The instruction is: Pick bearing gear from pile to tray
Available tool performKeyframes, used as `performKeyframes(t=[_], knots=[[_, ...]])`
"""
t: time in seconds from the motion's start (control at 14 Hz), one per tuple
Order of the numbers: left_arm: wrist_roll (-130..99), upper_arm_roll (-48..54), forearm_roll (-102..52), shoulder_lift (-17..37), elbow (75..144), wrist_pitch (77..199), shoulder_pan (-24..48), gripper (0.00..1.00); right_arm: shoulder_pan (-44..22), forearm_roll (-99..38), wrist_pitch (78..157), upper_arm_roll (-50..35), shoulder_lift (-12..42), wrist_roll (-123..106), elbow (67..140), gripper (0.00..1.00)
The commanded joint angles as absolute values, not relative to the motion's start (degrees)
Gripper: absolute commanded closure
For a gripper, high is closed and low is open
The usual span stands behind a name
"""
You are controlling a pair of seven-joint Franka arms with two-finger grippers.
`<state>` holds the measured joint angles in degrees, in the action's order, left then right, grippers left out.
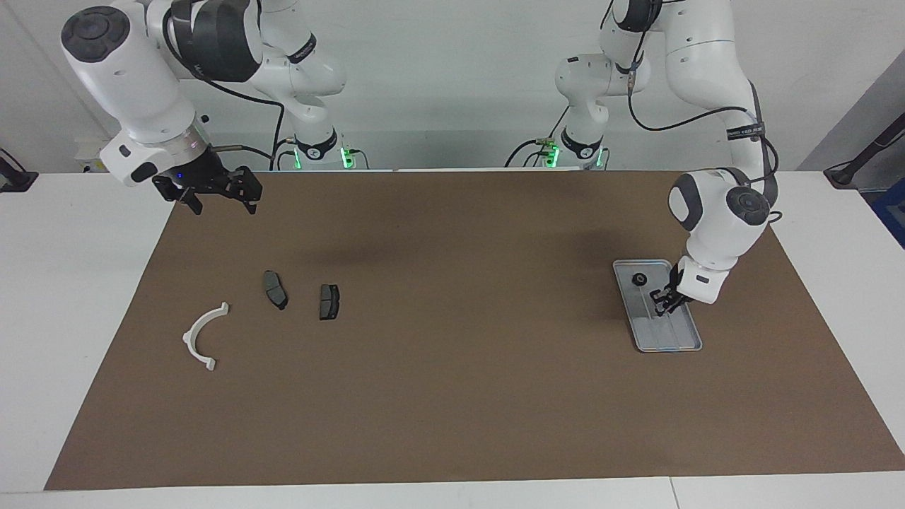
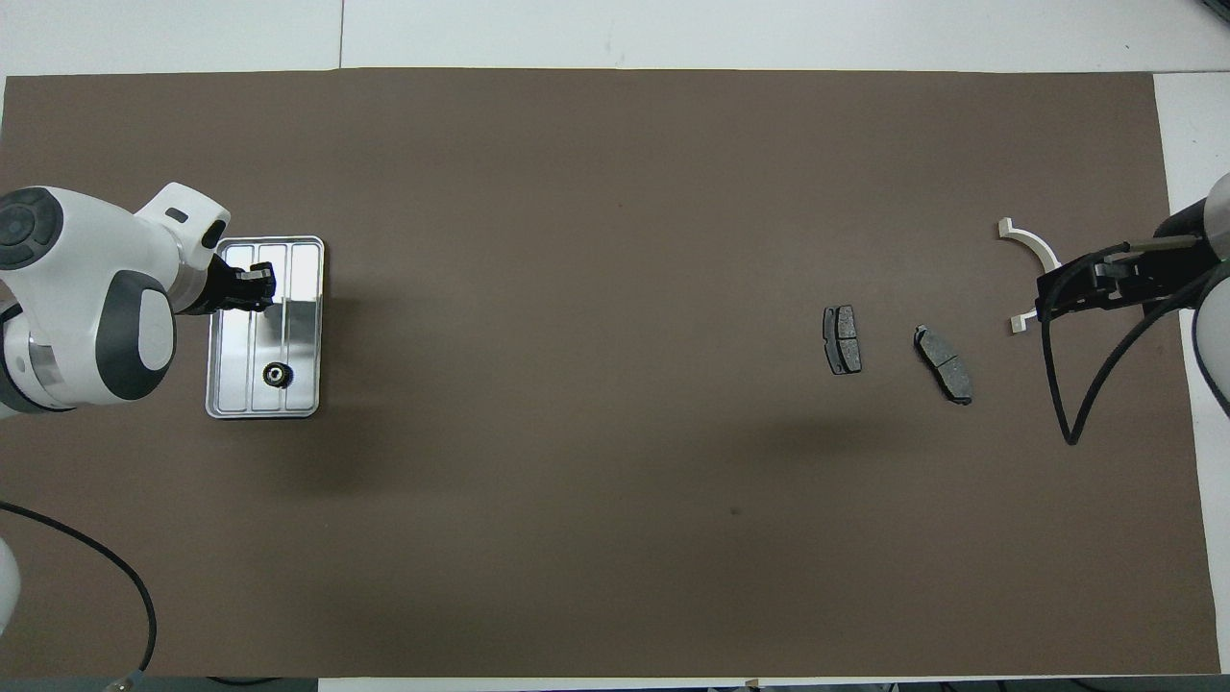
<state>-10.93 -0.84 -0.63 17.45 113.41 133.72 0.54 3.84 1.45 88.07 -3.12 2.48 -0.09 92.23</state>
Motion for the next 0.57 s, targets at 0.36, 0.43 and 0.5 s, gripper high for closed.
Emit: performKeyframes(t=[0.36,0.43,0.5], knots=[[-10.0,-0.5,-1.9,17.1,117.6,139.8,-0.1,1.00,4.0,1.8,88.9,-3.5,1.3,-4.7,93.4,0.00],[-9.9,-0.5,-1.9,17.1,117.6,139.8,-0.1,1.00,4.0,1.8,88.9,-3.5,1.3,-4.4,93.4,0.00],[-9.9,-0.5,-1.9,17.1,117.6,139.9,-0.1,1.00,4.0,1.8,88.9,-3.5,1.3,-4.2,93.4,0.00]])
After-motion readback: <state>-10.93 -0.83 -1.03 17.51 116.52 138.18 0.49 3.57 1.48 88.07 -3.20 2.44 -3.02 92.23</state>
